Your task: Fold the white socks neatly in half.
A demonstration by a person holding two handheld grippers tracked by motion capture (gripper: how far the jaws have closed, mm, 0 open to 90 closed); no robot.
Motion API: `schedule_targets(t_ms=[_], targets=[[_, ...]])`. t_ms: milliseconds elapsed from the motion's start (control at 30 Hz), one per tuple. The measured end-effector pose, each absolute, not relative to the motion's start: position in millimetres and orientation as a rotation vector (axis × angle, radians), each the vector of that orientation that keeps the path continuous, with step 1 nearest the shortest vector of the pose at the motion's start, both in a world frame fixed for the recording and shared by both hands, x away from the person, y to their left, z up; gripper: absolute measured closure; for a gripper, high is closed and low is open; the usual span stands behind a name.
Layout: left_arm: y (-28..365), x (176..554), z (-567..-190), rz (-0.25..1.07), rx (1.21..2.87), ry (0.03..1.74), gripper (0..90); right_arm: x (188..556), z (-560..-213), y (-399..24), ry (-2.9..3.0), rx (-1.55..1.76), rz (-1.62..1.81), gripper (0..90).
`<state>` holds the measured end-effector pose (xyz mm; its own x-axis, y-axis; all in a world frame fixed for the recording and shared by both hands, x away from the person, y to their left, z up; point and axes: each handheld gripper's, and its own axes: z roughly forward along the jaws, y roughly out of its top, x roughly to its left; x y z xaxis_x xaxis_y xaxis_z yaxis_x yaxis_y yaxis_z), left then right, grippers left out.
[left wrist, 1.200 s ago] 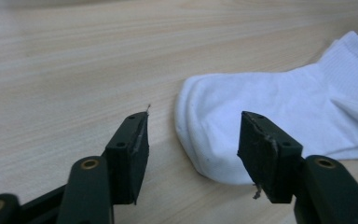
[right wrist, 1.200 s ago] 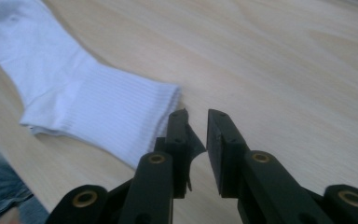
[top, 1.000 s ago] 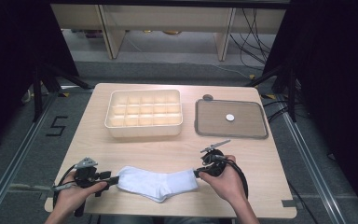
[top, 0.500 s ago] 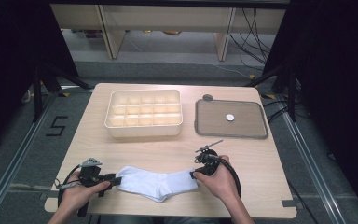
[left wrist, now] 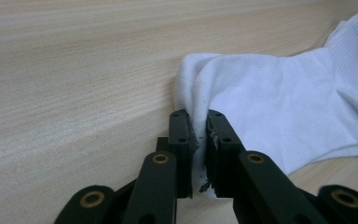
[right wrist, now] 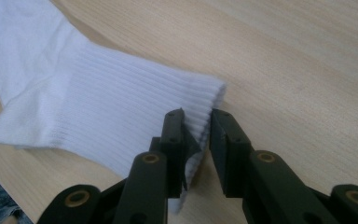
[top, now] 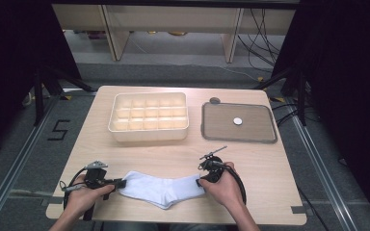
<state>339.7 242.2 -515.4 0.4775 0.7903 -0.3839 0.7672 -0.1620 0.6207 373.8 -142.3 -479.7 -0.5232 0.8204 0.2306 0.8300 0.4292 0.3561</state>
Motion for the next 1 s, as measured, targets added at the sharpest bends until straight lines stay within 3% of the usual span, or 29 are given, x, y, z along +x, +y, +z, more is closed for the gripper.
schedule_targets(t_ms=[1000], targets=[[240, 339, -489, -0.042, 1.854, 1.233, 83.2, 373, -481, -141, -2.625, -1.548, -0.685, 75.4]])
